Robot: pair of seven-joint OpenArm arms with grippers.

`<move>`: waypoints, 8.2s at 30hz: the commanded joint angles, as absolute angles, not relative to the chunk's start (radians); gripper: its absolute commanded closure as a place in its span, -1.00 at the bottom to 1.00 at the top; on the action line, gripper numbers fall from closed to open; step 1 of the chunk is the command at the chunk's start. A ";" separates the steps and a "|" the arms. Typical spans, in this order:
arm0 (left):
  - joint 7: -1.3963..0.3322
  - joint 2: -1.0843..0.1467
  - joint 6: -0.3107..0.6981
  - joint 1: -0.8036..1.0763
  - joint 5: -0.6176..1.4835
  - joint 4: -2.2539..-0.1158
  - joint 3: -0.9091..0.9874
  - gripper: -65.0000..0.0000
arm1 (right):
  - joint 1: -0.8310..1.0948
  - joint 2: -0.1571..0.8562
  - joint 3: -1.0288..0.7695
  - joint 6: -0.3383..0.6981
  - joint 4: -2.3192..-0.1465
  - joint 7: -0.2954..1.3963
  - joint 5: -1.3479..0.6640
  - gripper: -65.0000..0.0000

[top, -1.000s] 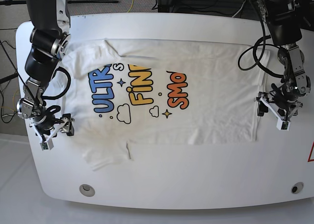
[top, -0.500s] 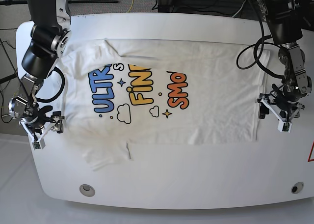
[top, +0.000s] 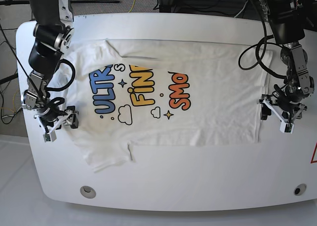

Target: Fold the T-shirt properly

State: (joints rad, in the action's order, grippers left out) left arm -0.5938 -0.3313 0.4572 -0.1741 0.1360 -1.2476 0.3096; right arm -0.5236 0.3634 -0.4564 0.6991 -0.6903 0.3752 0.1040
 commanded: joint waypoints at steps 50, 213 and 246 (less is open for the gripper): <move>-0.558 -0.343 0.441 -0.164 0.149 -1.382 0.339 -0.38 | -0.580 0.340 -0.423 0.698 -0.689 0.306 0.091 -0.31; -0.507 -0.303 0.548 -0.189 0.306 -1.186 0.403 -0.43 | -0.328 0.301 -0.414 0.698 -1.044 0.396 0.015 -0.16; -0.666 -0.246 0.549 -0.136 0.252 -1.344 0.424 -0.40 | -0.360 0.285 -0.405 0.698 -1.087 0.527 0.023 -0.23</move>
